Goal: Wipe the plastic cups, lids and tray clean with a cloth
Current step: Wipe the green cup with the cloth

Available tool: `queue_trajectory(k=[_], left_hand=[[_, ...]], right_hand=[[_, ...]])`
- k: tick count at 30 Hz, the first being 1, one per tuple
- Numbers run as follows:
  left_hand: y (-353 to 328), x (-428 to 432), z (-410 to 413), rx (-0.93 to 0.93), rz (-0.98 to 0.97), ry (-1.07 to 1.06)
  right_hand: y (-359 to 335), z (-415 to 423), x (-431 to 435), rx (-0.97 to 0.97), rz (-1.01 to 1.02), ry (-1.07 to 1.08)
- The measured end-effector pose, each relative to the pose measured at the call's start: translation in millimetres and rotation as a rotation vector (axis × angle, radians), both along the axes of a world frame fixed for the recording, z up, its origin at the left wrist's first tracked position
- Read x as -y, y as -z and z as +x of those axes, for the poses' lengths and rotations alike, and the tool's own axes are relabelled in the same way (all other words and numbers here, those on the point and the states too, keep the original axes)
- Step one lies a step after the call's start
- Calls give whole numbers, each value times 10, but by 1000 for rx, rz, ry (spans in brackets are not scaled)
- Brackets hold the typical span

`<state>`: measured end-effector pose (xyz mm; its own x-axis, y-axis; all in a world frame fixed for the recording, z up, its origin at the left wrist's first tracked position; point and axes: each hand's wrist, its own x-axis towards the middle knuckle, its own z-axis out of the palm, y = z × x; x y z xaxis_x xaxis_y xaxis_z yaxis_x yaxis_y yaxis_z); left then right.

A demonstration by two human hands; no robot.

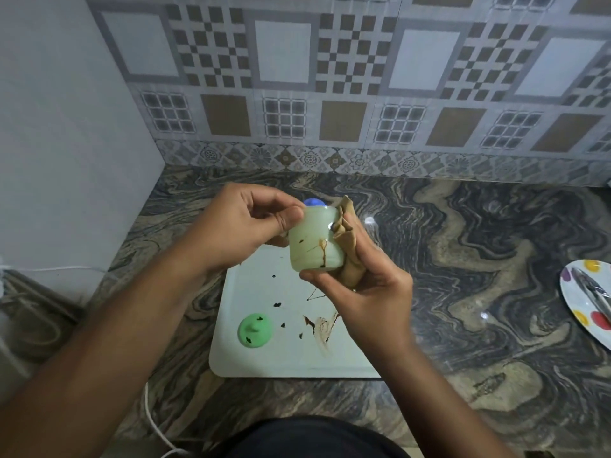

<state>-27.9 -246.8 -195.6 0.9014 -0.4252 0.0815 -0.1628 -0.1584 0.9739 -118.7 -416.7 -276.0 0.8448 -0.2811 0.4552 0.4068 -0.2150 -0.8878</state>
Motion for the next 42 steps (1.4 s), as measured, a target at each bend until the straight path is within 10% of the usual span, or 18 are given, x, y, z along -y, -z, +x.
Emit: queue_trajectory(k=[5, 25, 32, 37, 42], left_hand=[[-13, -78, 95, -86, 24, 88], [-268, 197, -13, 44, 55, 61], [-287, 139, 12, -134, -45, 162], [-372, 212, -20, 27, 62, 35], [-380, 252, -76, 20, -27, 61]], right_hand=[[14, 19, -36, -71, 247, -67], [-35, 0, -4, 297, -274, 283], [-88, -8, -34, 106, 205, 140], [-123, 13, 69, 338, -340, 266], [-94, 57, 95, 274, -40, 194]])
